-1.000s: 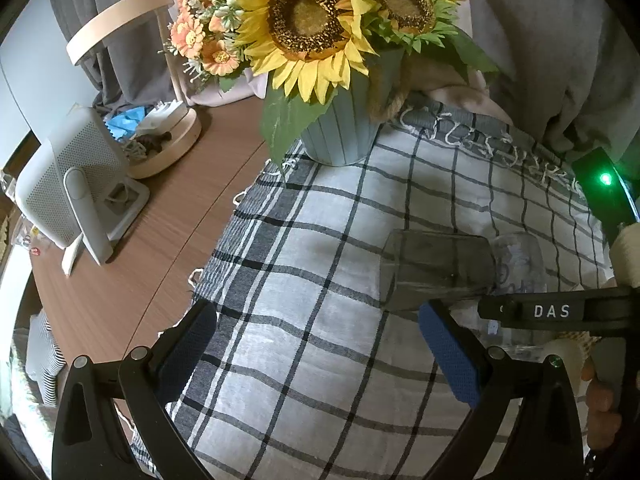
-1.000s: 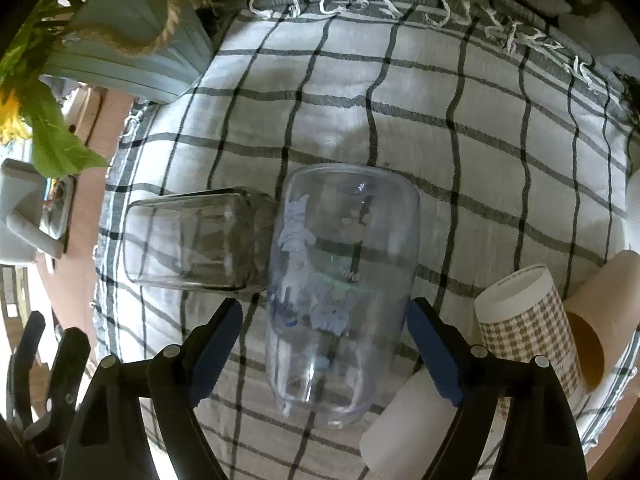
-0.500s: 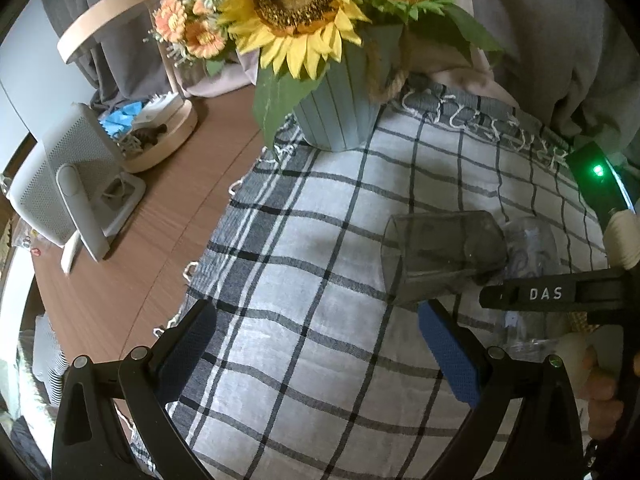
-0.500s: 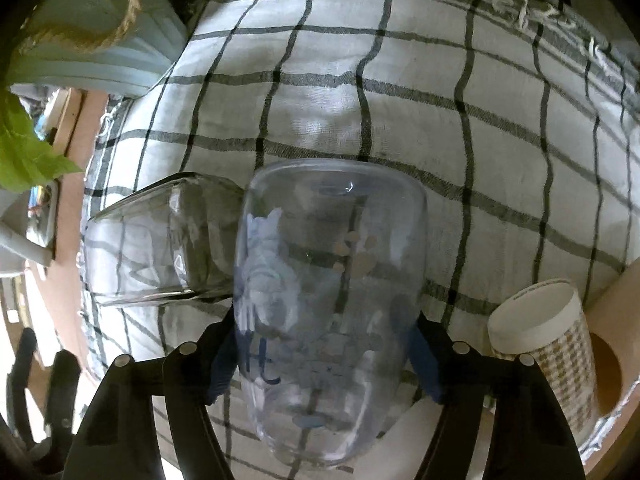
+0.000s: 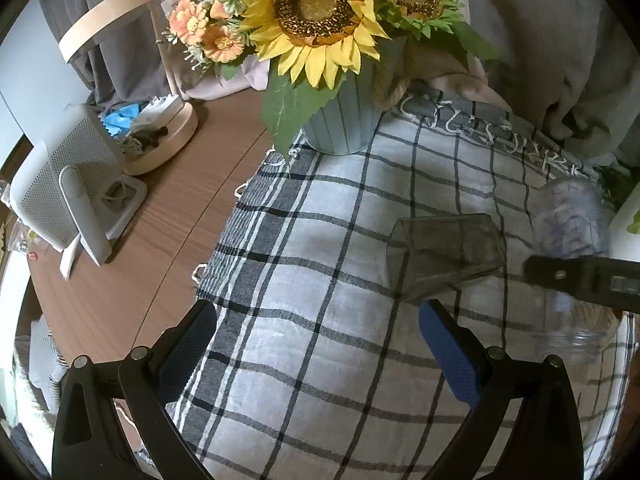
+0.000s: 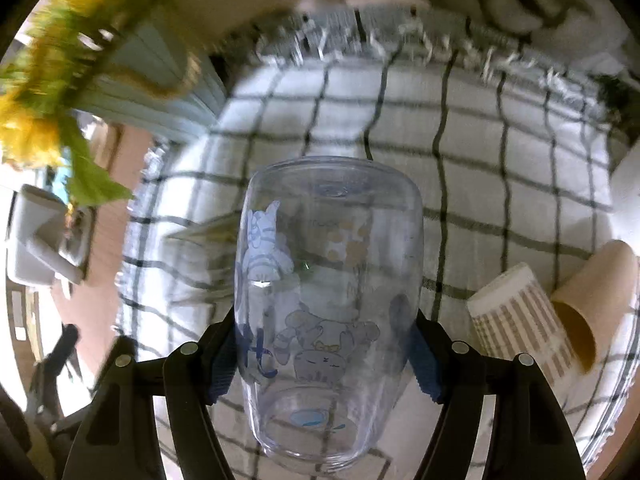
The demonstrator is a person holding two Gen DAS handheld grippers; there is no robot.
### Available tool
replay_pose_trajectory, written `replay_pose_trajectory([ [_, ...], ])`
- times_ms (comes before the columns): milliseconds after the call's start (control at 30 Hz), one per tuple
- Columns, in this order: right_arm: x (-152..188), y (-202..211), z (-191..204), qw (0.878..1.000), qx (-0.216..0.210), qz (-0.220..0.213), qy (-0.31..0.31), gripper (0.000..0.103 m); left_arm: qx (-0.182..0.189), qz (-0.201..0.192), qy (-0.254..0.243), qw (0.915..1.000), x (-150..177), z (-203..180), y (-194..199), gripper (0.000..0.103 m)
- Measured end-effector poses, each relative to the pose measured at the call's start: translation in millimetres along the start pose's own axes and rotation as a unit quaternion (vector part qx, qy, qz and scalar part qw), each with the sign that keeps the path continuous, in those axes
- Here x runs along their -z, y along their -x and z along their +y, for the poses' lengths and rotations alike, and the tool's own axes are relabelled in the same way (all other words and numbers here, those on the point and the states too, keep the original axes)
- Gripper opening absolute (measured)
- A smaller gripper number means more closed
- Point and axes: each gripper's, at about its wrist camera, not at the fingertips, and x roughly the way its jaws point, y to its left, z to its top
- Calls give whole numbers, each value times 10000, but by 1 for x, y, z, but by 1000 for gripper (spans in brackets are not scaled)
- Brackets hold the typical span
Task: Flip cup upside down
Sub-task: 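Lift the clear cup with the right gripper and turn it upright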
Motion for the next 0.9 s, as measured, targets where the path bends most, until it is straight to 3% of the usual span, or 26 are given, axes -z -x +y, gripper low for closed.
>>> replay_pose_trajectory([
  [233, 52, 42, 7, 9976, -68, -614, -320, 71, 193, -1, -208, 9996, 13, 4, 14, 103],
  [367, 82, 42, 7, 9964, -258, -524, -611, 72, 276, 58, -431, 9987, 26, 0, 18, 103],
  [500, 112, 28, 9, 9959, -29, -444, -785, 71, 288, 172, -642, 9974, 40, -3, 15, 103],
  [767, 149, 0, 2, 9936, 28, -97, -1125, 71, 160, 516, -835, 9950, 63, -2, -4, 103],
  [800, 152, -3, 2, 9833, 62, -269, -1797, 71, 146, 551, -838, 9949, 64, -2, -7, 103],
  [900, 155, -11, 3, 9837, 100, -186, -1786, 71, 102, 689, -863, 9938, 70, -3, -16, 103],
])
